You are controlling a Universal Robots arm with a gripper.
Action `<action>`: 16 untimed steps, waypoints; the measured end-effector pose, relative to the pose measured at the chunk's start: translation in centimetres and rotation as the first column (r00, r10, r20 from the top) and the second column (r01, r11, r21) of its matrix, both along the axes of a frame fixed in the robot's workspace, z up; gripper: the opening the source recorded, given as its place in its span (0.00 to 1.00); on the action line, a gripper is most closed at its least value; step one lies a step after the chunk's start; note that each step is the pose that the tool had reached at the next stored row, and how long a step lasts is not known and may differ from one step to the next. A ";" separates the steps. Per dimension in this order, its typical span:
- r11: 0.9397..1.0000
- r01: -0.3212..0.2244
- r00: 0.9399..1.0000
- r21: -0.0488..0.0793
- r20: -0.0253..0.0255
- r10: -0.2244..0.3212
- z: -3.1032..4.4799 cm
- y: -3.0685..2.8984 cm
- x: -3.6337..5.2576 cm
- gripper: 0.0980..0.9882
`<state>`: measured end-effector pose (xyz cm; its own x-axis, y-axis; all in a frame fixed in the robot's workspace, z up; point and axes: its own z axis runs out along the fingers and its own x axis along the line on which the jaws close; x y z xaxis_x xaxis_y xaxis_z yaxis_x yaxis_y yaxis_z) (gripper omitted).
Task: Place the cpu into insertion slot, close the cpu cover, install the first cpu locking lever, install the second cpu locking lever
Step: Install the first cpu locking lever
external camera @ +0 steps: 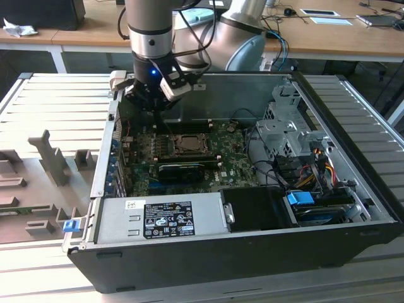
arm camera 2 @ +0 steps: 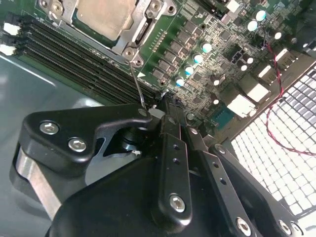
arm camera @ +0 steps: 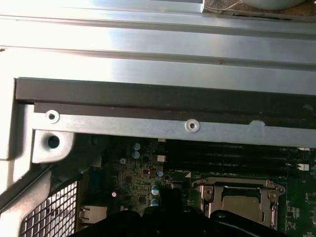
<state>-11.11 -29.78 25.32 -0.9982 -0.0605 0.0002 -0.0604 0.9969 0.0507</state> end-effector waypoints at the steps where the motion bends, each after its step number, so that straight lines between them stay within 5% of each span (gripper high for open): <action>1: 1.000 0.000 1.000 0.000 0.000 0.000 0.00 0.00 0.06 0.01; 12: 1.000 0.000 1.000 0.000 0.000 0.000 -0.01 0.00 2.46 0.01; 16: 1.000 0.000 1.000 0.000 0.000 0.000 -0.01 0.00 4.27 0.01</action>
